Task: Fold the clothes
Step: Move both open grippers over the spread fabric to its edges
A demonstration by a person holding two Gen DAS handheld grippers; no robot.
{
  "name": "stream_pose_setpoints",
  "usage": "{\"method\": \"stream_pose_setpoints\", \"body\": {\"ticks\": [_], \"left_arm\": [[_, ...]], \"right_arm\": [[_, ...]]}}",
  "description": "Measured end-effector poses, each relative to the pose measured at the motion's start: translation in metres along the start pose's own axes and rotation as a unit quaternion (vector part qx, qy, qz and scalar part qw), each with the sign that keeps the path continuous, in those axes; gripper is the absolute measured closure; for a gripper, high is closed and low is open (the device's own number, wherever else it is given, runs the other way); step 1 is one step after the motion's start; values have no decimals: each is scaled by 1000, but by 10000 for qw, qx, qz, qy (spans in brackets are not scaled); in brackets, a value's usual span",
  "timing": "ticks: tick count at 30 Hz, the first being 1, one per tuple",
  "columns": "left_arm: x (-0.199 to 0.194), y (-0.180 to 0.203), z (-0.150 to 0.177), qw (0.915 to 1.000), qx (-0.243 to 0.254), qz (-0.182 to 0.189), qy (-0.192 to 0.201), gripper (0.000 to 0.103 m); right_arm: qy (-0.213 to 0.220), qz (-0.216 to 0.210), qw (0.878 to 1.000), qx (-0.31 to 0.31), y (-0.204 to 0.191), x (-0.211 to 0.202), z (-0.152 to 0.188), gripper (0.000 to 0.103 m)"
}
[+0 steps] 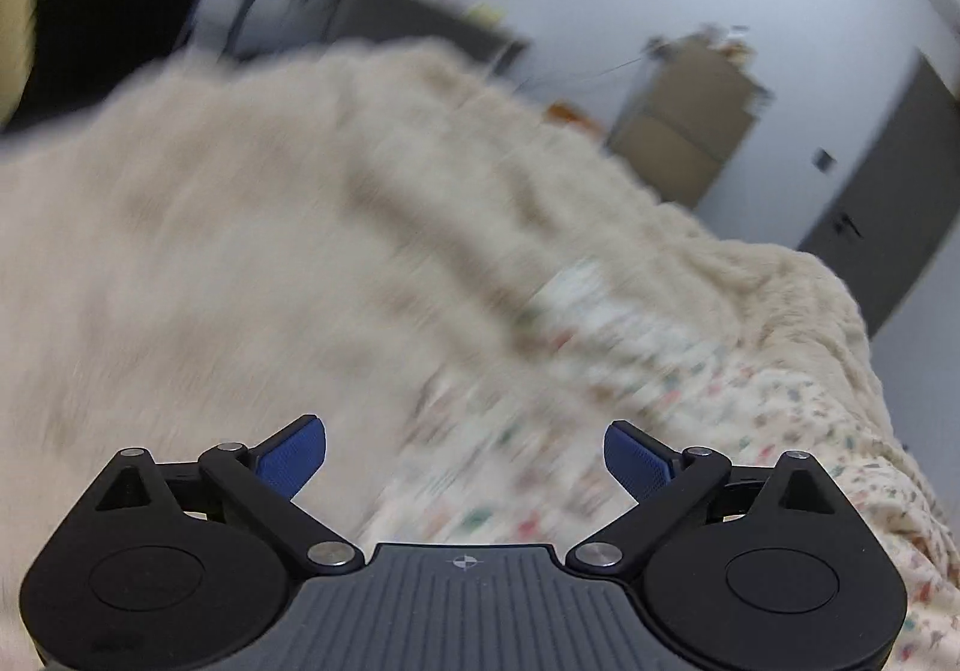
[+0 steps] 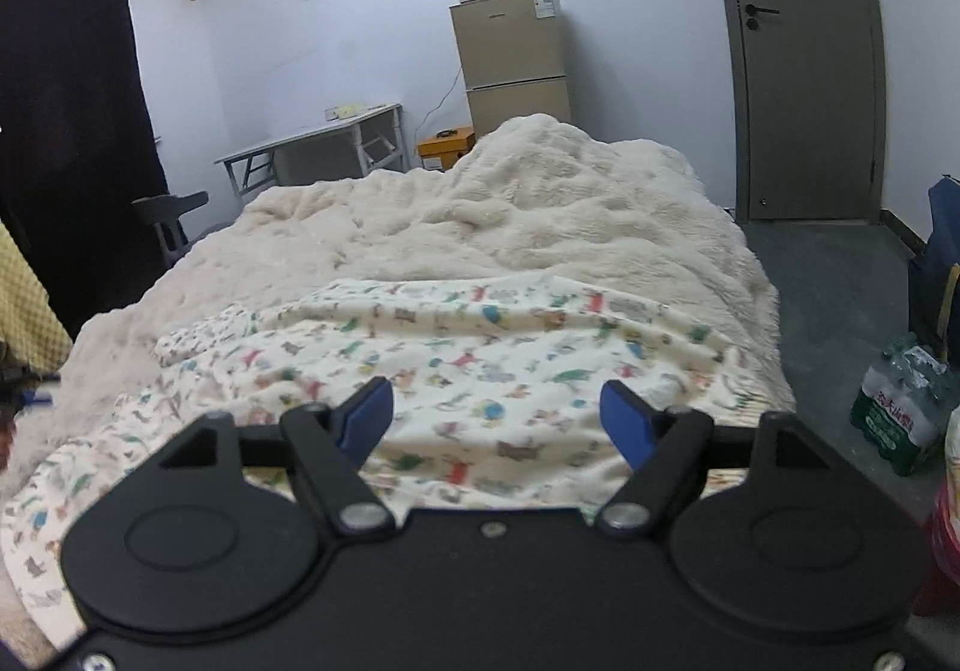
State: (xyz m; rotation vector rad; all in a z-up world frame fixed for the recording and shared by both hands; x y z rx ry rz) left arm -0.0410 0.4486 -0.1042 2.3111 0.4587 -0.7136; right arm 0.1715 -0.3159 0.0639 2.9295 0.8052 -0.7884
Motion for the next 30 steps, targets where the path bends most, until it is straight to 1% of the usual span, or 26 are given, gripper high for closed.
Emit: {"method": "stream_pose_setpoints", "body": {"ticks": [2,3,4,5,6,8,9,11,12,13,14,16,17,18,19,20,22,24,25,26,27,30], "left_arm": [[10,-28,13,9994,-190,-156,-247,8],[14,-32,18,9991,-139,-73,-394,9],[18,-37,24,9985,-87,10,-541,14],[21,-40,30,9975,9,67,-698,25],[25,-37,35,9961,221,33,-855,32],[25,-27,40,9946,520,6,-894,91],[24,-21,41,9941,662,15,-863,100],[14,-15,37,9961,703,22,-539,100],[8,-16,33,9975,636,-82,-313,100],[2,-16,28,9979,597,-251,-93,100],[-3,-16,26,9958,684,-603,28,100],[0,-12,29,9877,1073,-1104,-276,100],[2,-10,31,9831,1231,-1294,-412,99],[6,-8,33,9821,1280,-1292,-498,97],[10,-7,35,9810,1328,-1291,-584,85],[12,-6,36,9808,1326,-1289,-625,64],[7,-9,29,9864,1058,-1191,-404,43],[0,-13,15,9951,646,-742,-92,40],[-1,-15,8,9976,448,-531,17,37],[4,-15,1,9985,324,-443,53,37],[16,-12,-7,9986,275,-458,17,37],[56,2,-23,9969,456,-593,-244,37]], "right_arm": [[8,50,10000,-10,-3,-5,3,29],[9,78,10000,12,-3,-7,4,29],[16,95,9999,39,-2,-8,5,29],[27,102,9999,71,0,-10,7,29],[37,113,9999,123,2,-11,7,29],[56,163,9997,196,6,-10,8,29],[63,182,9996,217,7,-11,8,29],[70,201,9995,251,10,-11,8,29],[81,213,9994,272,11,-12,8,29],[99,221,9993,299,12,-13,8,29],[120,224,9991,325,12,-14,8,29],[162,223,9989,378,14,-16,7,29],[173,214,9988,398,14,-17,6,29],[171,208,9988,403,15,-18,6,29],[168,197,9989,388,14,-18,6,29],[164,189,9990,369,13,-19,6,29],[155,191,9991,337,12,-19,6,29],[148,151,9993,322,11,-19,5,29],[142,129,9993,327,10,-18,5,29],[132,110,9993,335,10,-17,4,29],[117,92,9993,341,9,-16,4,29],[77,85,9994,324,7,-12,6,29]]}}
Point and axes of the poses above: each gripper's, at about its wrist camera, not at the fingertips, and x roughly the way its jaws point, y to its right, z to its underside, the point moved 1 cm from there along x, roughly the way its jaws point, and after that the axes turned 4 degrees about -x, right-handed, at the moved point
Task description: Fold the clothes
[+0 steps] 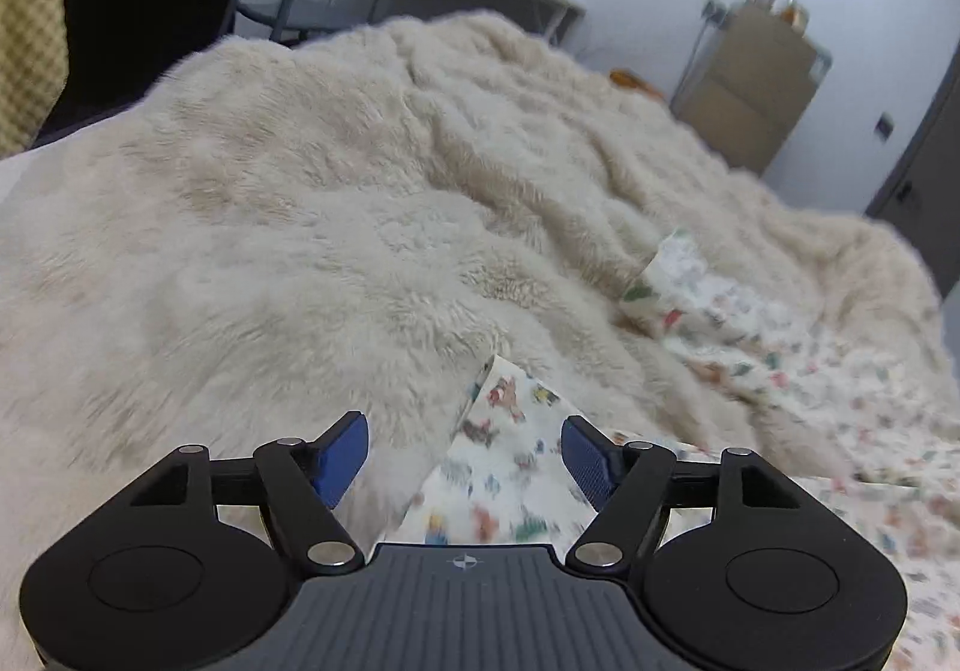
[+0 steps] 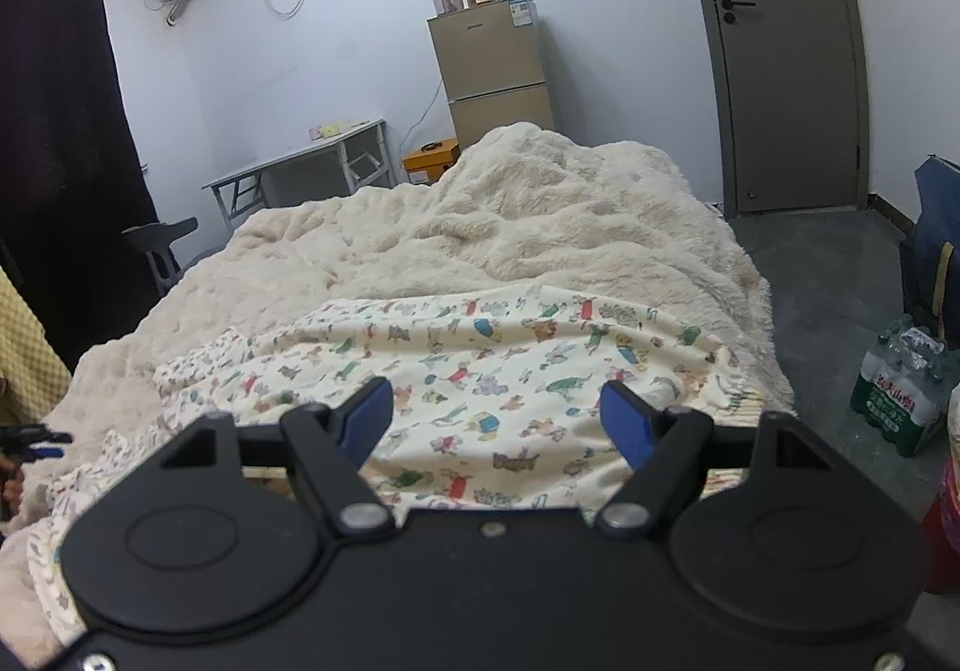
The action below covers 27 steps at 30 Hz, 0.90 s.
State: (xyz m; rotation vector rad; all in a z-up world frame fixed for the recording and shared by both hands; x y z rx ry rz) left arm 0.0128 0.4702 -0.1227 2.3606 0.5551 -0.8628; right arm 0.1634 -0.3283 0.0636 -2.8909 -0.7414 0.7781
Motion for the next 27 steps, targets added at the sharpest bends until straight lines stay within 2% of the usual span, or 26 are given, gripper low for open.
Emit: {"method": "stream_pose_setpoints", "body": {"ticks": [3,4,5,6,8,12,13,15,16,17,18,19,20,22,24,25,27], "left_arm": [[30,16,-3,9993,332,62,-134,40],[40,21,-3,9989,436,65,-163,54],[48,24,-2,9987,492,-19,-151,91],[54,25,-1,9987,460,-165,-165,102],[51,25,2,9986,470,-251,13,103],[40,28,-1,9927,668,-794,616,102],[39,32,0,9913,777,-868,605,99],[33,45,1,9847,1087,-1231,575,80],[23,55,3,9804,1238,-1387,649,61],[13,66,4,9756,1389,-1542,723,52],[2,75,5,9713,1523,-1640,803,50],[-12,84,8,9708,1630,-1495,926,42],[-38,101,13,9704,1819,-1139,1110,31],[-75,129,22,9659,2164,-534,1317,22],[-119,167,40,9498,2755,268,1457,20],[-131,177,47,9439,2927,522,1438,19],[-163,203,69,9192,3448,1342,1349,17]], "right_arm": [[-32,22,10000,-20,-1,1,1,29],[-37,29,10000,-19,-1,2,2,29],[-36,36,10000,-10,-1,1,2,29],[-34,43,10000,-2,0,1,2,29],[-34,53,10000,14,0,1,2,29],[-57,59,10000,-41,-2,3,2,29],[-73,60,9999,-72,-3,3,1,29],[-119,60,9996,-233,-6,2,0,29],[-144,59,9993,-331,-8,1,0,29],[-169,59,9989,-429,-10,-1,-1,29],[-223,-6,9977,-636,-14,-4,-1,29],[-307,-175,9947,-969,-21,-11,-2,29],[-380,-361,9908,-1246,-26,-19,-3,29],[-489,-660,9835,-1613,-34,-31,-3,29],[-559,-935,9703,-2160,-46,-54,1,29],[-600,-1019,9605,-2519,-53,-68,4,29],[-686,-1066,9442,-3041,-65,-88,11,28]]}}
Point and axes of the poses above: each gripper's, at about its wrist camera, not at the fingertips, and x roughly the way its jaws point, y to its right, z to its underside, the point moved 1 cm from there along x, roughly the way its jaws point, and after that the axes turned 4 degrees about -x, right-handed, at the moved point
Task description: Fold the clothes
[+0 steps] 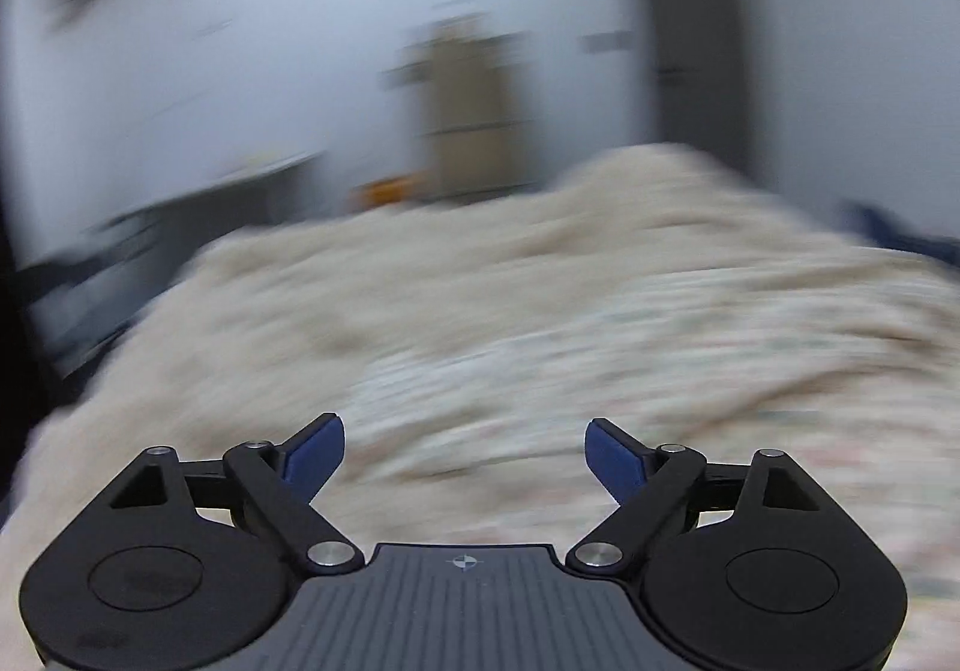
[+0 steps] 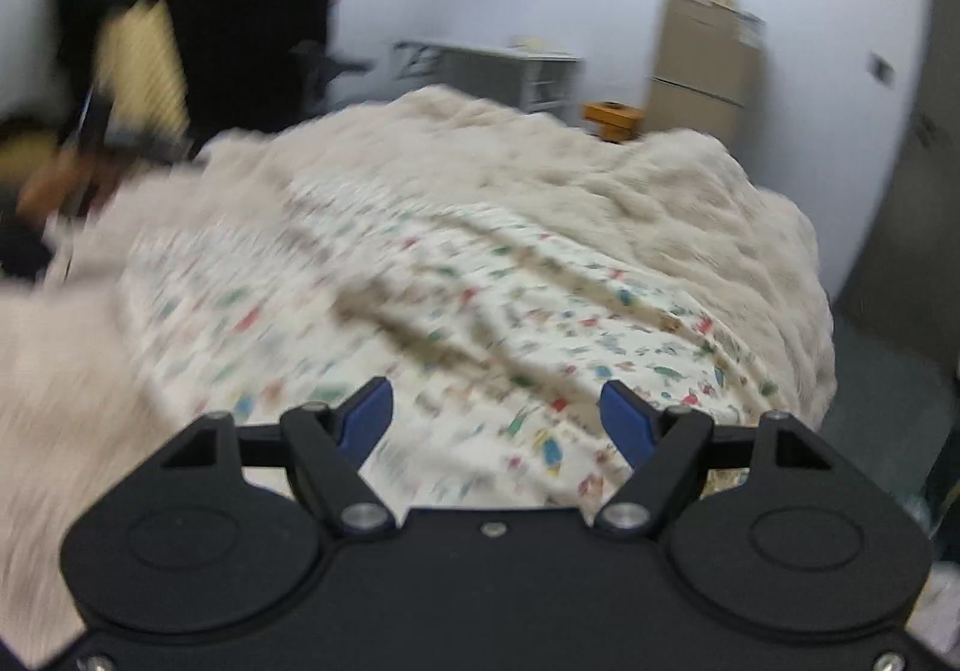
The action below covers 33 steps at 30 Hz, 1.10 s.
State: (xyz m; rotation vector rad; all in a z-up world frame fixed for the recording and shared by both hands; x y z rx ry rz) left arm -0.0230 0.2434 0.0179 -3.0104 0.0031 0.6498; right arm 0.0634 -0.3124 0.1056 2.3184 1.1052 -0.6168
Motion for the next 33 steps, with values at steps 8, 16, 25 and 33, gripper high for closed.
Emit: {"method": "stream_pose_setpoints", "body": {"ticks": [8,16,25,33], "left_arm": [[-81,133,27,9334,3184,1644,166,7],[-29,173,52,9215,3649,1329,84,10],[-7,218,40,9262,3487,1238,717,36],[16,282,-1,9076,3578,2152,436,37]], "right_arm": [[-697,-363,9891,-1242,-75,-15,24,26],[-785,505,9855,-1414,-76,26,44,63],[22,890,9950,-451,-41,6,26,71],[-353,722,9936,-792,-58,24,30,61]]}}
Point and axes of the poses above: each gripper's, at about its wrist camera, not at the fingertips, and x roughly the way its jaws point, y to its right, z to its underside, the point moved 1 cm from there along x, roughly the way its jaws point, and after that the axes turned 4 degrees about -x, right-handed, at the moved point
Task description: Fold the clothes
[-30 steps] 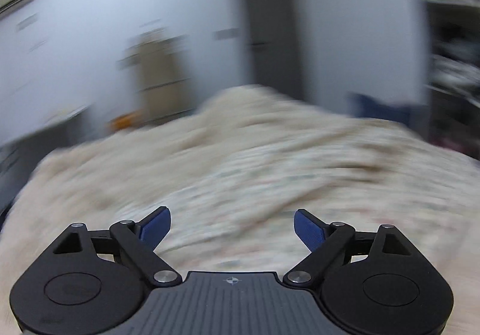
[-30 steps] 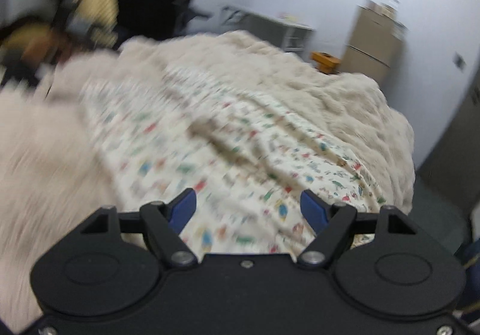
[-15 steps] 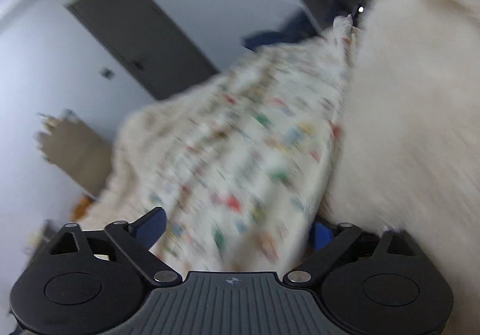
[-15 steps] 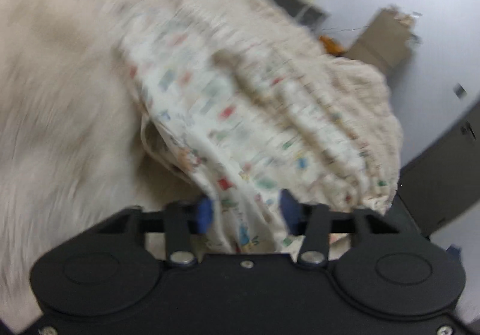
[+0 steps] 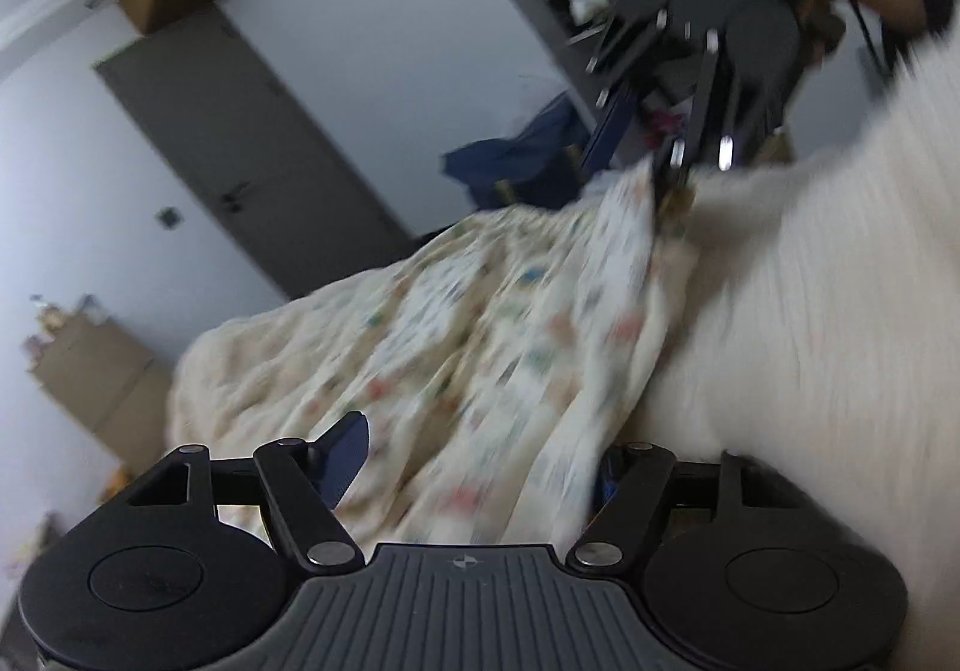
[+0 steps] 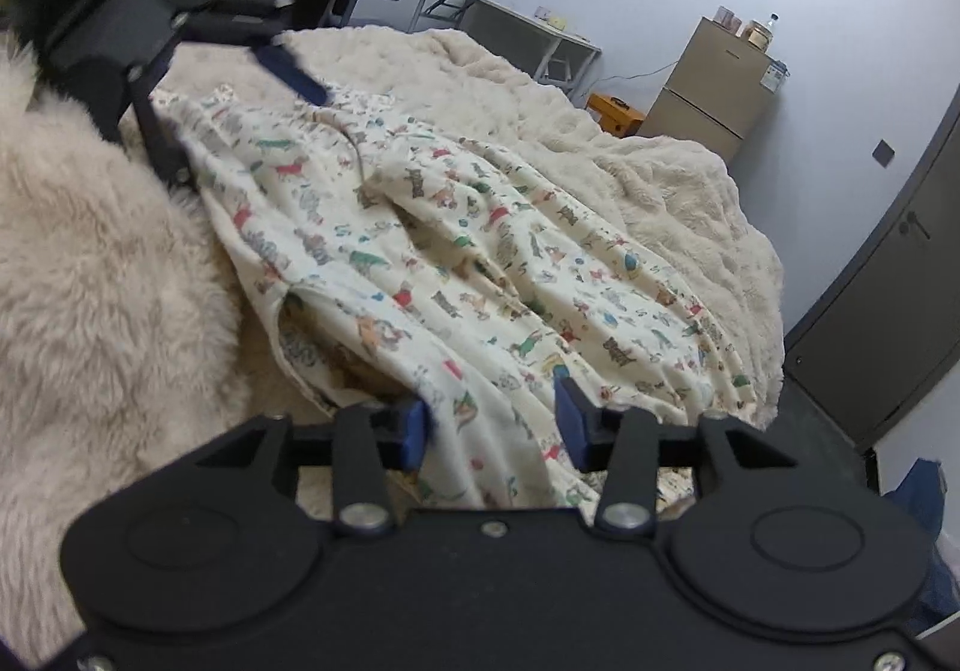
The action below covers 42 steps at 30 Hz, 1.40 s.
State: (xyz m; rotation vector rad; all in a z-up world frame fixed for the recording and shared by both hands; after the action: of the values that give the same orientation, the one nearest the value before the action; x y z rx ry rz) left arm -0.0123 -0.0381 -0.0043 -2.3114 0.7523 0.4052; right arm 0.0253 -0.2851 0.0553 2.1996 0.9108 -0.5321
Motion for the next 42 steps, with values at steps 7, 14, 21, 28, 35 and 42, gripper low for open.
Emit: {"method": "stream_pose_setpoints", "body": {"ticks": [7,14,21,28,35,42], "left_arm": [[-1,7,-48,9886,-713,1326,-26,28],[17,40,-50,9950,-402,866,-289,89],[10,52,-52,9971,-392,629,143,99],[1,51,-64,9949,-574,662,490,101],[5,56,-65,9956,-399,771,356,101],[12,60,-62,9976,36,689,90,57]], "right_arm": [[-40,-54,9999,97,5,-4,4,61],[-56,-195,9997,146,3,0,7,60],[-191,38,9998,-78,-21,33,6,55],[-70,1511,9884,-159,-25,48,-2,35],[-1663,1276,9744,-809,-15,50,19,20],[-536,403,9975,-218,26,-8,29,22]]}}
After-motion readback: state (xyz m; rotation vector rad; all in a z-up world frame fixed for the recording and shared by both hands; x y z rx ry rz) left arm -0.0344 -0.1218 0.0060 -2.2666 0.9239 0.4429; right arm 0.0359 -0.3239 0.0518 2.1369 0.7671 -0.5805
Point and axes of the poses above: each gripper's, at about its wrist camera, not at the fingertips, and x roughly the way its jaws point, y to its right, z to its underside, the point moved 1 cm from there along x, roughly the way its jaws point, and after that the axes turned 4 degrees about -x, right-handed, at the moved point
